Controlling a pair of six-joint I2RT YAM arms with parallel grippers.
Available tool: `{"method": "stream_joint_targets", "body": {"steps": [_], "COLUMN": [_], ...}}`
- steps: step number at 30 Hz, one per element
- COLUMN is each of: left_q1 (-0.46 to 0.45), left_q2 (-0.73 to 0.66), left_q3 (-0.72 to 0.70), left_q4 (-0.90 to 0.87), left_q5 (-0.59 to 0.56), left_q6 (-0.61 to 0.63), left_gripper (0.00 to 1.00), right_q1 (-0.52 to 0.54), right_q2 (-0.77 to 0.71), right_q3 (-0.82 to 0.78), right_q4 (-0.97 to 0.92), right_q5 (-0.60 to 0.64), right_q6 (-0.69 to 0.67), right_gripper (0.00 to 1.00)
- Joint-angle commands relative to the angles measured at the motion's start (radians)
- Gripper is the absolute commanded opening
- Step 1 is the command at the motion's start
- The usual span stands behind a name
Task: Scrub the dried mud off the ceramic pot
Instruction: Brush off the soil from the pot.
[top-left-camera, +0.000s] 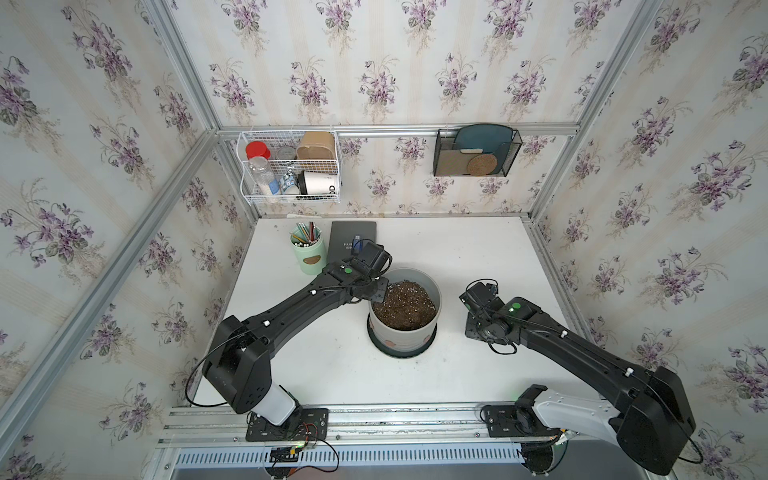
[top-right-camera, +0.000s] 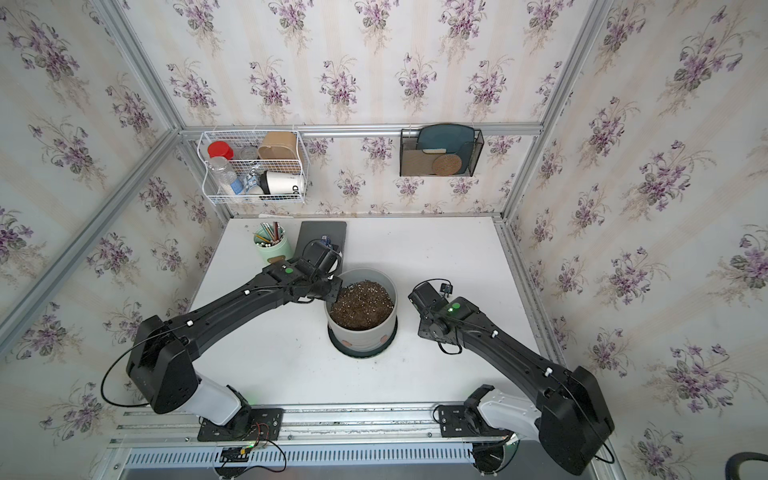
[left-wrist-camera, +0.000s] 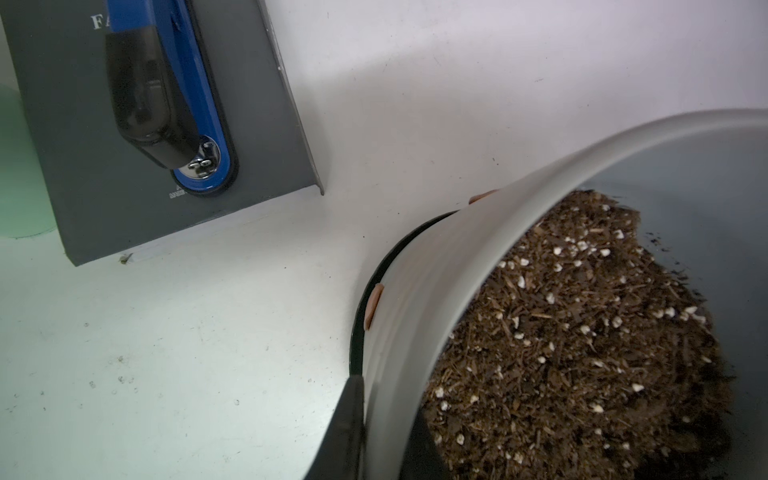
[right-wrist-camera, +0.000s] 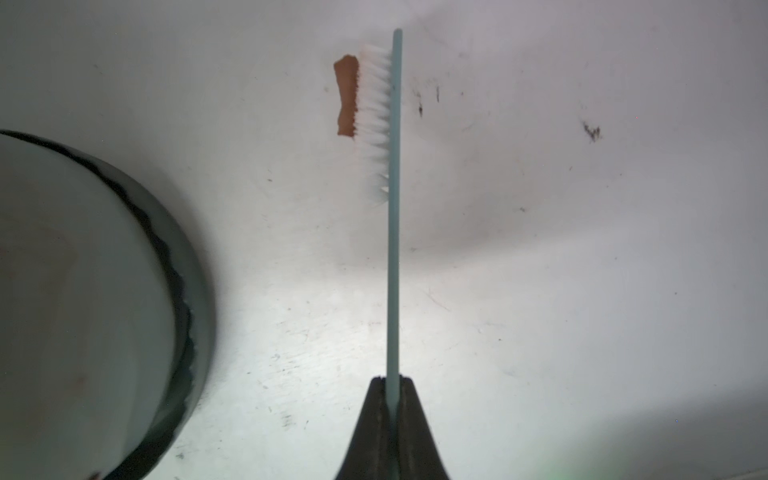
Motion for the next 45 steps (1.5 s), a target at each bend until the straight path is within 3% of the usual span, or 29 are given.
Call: {"method": "stream_joint_targets", "body": {"steps": [1, 5, 10, 21, 24, 26, 29, 41, 45], "left_q1": [0.002, 0.002, 0.002, 0.004, 0.004, 0.004, 0.004, 0.007, 0.008], "left_q2": [-0.008, -0.001, -0.003, 0.060, 0.085, 0.086, 0.085, 0.144, 0.163], "left_q3": [0.027, 0.042, 0.043, 0.128, 0.159, 0.157, 0.152, 0.195, 0.203], "left_q4": [0.030, 0.027, 0.025, 0.036, 0.021, 0.029, 0.035, 0.036, 0.060], "left_q5": [-0.015, -0.026, -0.042, -0.069, -0.073, -0.072, -0.069, -0.086, -0.081], "left_q6": [-0.005, -0.001, -0.004, 0.056, 0.066, 0.062, 0.059, 0.095, 0.112], "left_gripper": [0.17, 0.24, 0.31, 0.41, 0.41, 0.41, 0.42, 0.45, 0.46], "right_q1": [0.033, 0.017, -0.017, 0.005, 0.002, -0.032, -0.031, -0.020, -0.006], "right_q2": [-0.049, -0.025, 0.129, 0.011, -0.030, 0.027, 0.135, -0.057, -0.111], "right_q3": [0.033, -0.063, -0.100, 0.051, -0.016, -0.083, -0.127, -0.007, 0.002], "right_q4": [-0.004, 0.090, 0.064, -0.010, 0.067, 0.096, 0.072, -0.001, 0.051], "right_q5": [0.027, -0.072, -0.047, -0.031, -0.089, -0.167, -0.131, -0.092, -0.155], "right_q6": [-0.029, -0.051, -0.023, -0.042, -0.072, -0.096, -0.059, -0.054, -0.068], "right_gripper": [0.00, 0.00, 0.00, 0.00, 0.00, 0.00, 0.00, 0.00, 0.00]}}
